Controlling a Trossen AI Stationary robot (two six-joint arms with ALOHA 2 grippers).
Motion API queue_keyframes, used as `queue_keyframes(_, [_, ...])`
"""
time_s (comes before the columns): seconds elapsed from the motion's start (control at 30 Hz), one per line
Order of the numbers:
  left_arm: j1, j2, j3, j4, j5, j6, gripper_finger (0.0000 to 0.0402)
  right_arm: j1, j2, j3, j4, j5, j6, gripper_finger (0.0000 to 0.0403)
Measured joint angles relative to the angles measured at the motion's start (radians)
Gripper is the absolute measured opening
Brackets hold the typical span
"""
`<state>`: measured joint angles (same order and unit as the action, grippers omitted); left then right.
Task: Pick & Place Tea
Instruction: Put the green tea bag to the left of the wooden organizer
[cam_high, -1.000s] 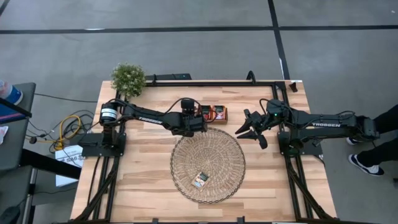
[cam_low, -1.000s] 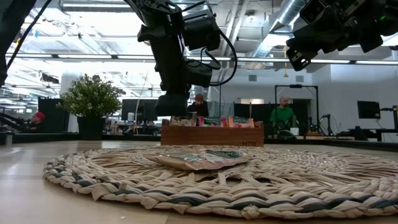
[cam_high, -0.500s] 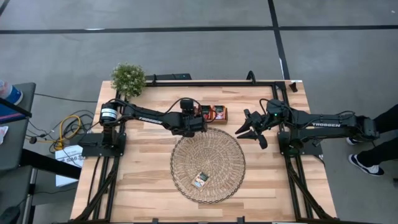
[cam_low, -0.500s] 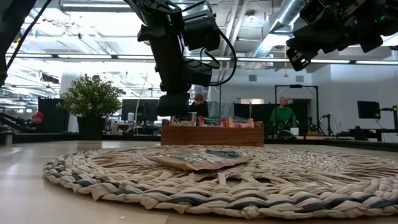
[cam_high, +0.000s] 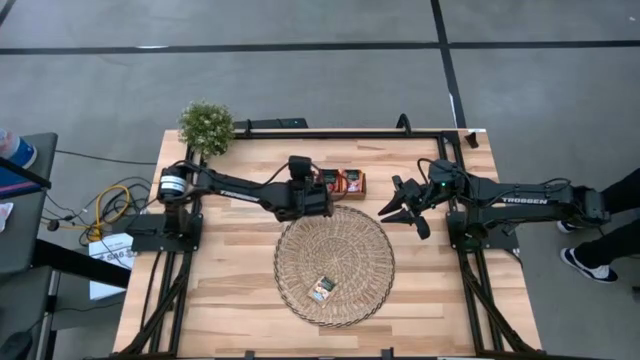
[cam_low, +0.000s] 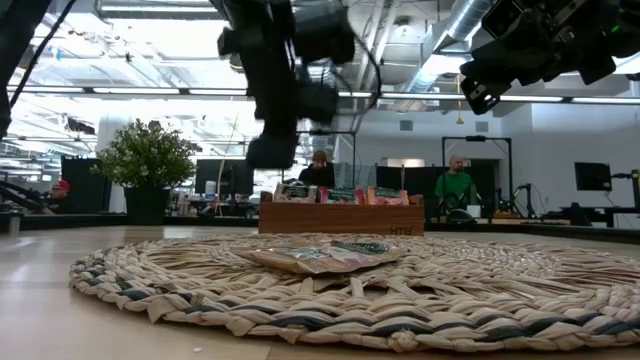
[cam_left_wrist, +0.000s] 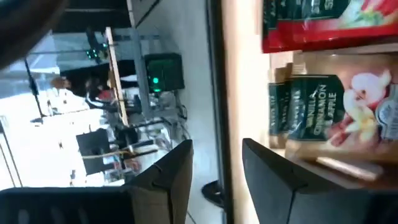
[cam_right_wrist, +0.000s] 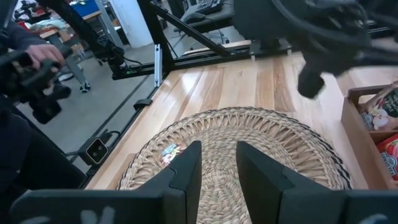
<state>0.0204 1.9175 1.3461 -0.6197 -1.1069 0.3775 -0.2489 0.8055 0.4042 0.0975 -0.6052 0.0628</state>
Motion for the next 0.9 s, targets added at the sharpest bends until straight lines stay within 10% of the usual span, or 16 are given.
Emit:
queue_keyframes(0.13, [-0.052,-0.057,0.044,-0.002,0.12,0.023,0.0131,0.0,0.0,0.0,0.0,0.002,0.0,0.0092])
queue_keyframes(0.5, [-0.186,-0.172,0.065,-0.013,0.919,-0.159,0.0117,0.0,0.0,0.0,-0.015,0.002,-0.002,0.0092])
queue_keyframes(0.9, [-0.284,-0.128,0.063,0.075,0.988,-0.184,0.0117,0.0,0.0,0.0,-0.024,0.002,-0.002,0.0092])
